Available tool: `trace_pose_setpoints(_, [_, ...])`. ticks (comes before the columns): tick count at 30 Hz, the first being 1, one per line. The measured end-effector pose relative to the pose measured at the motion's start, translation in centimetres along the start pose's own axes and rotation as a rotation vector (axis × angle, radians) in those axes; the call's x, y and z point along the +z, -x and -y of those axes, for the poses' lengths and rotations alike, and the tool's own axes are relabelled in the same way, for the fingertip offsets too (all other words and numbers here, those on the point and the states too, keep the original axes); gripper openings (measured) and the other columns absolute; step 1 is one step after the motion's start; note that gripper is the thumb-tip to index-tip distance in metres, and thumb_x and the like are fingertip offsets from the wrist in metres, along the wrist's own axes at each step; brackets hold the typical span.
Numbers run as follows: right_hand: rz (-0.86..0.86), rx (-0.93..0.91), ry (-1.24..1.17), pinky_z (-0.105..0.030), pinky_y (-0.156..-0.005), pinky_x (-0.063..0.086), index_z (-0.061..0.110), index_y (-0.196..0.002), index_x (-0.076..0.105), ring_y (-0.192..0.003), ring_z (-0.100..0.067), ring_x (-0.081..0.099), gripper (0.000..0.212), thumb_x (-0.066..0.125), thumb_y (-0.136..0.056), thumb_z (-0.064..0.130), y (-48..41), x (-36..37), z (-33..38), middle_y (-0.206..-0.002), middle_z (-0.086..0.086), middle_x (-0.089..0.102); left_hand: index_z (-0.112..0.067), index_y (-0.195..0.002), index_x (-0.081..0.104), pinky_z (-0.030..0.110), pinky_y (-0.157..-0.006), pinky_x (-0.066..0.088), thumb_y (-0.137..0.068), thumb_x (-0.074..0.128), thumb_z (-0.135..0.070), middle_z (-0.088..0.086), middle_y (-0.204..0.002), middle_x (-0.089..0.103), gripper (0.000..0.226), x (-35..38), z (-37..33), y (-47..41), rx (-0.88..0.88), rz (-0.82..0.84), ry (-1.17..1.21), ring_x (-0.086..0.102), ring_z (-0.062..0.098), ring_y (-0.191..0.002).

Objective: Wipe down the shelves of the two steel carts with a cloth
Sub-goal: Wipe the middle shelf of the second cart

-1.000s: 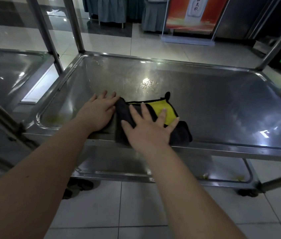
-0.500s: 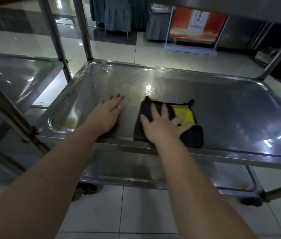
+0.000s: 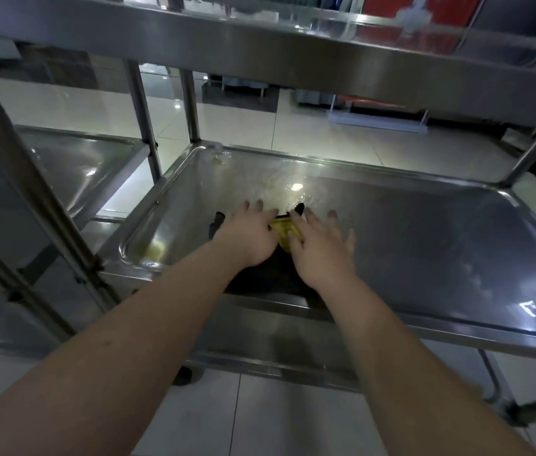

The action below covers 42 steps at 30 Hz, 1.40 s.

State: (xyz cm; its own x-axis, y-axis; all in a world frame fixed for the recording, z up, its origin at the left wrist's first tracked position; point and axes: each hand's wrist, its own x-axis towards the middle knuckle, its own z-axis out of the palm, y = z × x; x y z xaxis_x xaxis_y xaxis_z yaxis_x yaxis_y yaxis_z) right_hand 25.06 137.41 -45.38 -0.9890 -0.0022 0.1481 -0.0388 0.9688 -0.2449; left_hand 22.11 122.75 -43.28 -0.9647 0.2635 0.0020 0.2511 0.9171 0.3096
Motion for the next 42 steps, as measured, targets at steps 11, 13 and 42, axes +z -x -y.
trace_pose_setpoints(11, [0.139,0.118,-0.025,-0.048,-0.118,0.000,0.040,-0.152,0.020,-0.149,-0.028,0.004,0.055,0.015,-0.100,0.056,-1.7,2.0,-4.4,-0.162,0.012,0.010,-0.059,-0.142,0.004,0.076,-0.094,-0.022,-0.084,-0.001,-0.076,-0.010,-0.161,-0.003,0.061,4.4,2.3,0.5,-0.162,-0.087,-0.239,-0.009,0.036,-0.146])
trace_pose_setpoints(13, [0.151,0.100,0.056,-0.049,-0.117,-0.001,0.041,-0.152,0.015,-0.149,-0.029,0.002,0.062,0.018,-0.095,0.065,-1.6,2.2,-4.4,-0.163,0.012,0.006,-0.062,-0.141,0.005,0.076,-0.093,-0.022,-0.084,0.000,-0.076,-0.012,-0.161,-0.002,0.058,2.5,7.3,0.7,-0.269,-0.096,-0.243,-0.007,0.034,-0.147])
trace_pose_setpoints(42, [0.185,0.051,0.255,-0.058,-0.116,-0.005,0.047,-0.151,-0.002,-0.147,-0.031,-0.020,0.067,0.014,-0.091,0.072,-5.5,0.8,-8.6,-0.162,0.012,-0.012,-0.066,-0.139,0.011,0.074,-0.104,-0.005,-0.078,0.005,-0.084,-0.021,-0.159,0.001,0.064,-0.4,13.7,-4.6,-0.263,-0.005,-0.240,0.001,0.021,-0.148])
